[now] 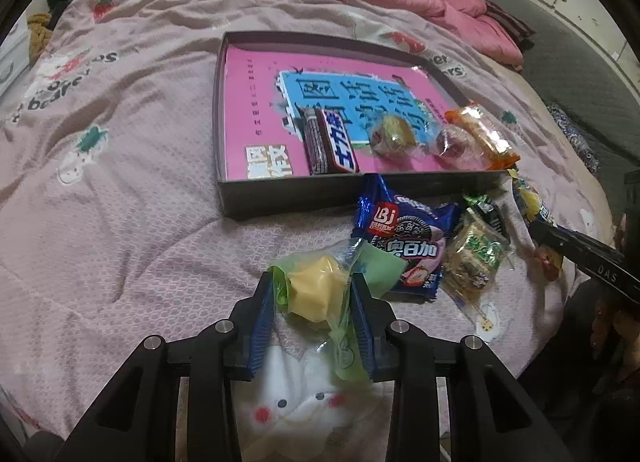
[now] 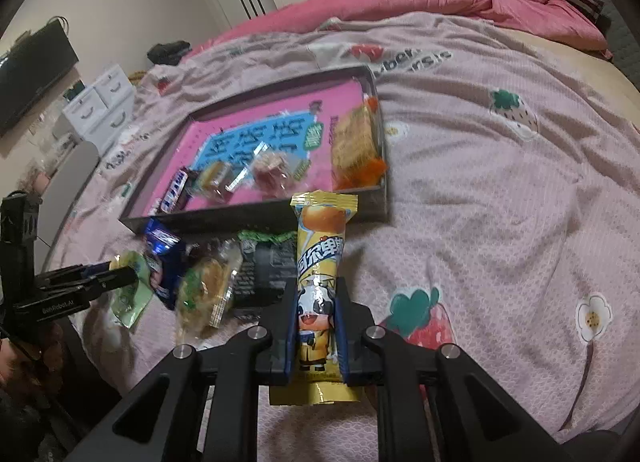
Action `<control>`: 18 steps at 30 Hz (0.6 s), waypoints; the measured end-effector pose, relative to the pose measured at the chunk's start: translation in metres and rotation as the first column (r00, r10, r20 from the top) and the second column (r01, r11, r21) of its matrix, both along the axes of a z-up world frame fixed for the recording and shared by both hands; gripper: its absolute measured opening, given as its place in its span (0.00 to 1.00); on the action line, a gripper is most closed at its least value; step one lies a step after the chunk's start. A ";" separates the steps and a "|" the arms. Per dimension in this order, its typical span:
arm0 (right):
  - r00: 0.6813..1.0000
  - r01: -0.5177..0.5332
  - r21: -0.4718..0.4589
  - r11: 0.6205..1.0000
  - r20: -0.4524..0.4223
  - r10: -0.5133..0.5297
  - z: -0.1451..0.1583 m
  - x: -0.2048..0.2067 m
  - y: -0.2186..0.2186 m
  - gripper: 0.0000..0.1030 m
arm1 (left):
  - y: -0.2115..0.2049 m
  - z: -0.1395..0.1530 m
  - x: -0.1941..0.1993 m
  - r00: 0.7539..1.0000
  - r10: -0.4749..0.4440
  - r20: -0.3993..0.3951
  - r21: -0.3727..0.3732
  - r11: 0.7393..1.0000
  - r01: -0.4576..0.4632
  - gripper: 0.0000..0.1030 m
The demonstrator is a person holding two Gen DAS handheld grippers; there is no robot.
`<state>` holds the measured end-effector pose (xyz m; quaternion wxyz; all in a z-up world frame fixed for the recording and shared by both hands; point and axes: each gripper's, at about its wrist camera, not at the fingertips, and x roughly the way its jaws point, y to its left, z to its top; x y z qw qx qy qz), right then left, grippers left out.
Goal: Organize snacks
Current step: 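Grasp the green-yellow candy bag with the left tool while the right tool grasps the yellow cow-print packet, then carry the candy bag over the tray with the left tool while the right tool carries the cow-print packet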
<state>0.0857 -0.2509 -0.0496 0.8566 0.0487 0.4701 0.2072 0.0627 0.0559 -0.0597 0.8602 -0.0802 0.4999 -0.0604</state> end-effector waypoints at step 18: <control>0.998 -0.026 0.040 0.999 0.050 0.024 0.011 -0.003 0.001 0.16 | 0.007 0.022 -0.012 0.998 0.042 0.049 0.007 0.999 -0.043 0.36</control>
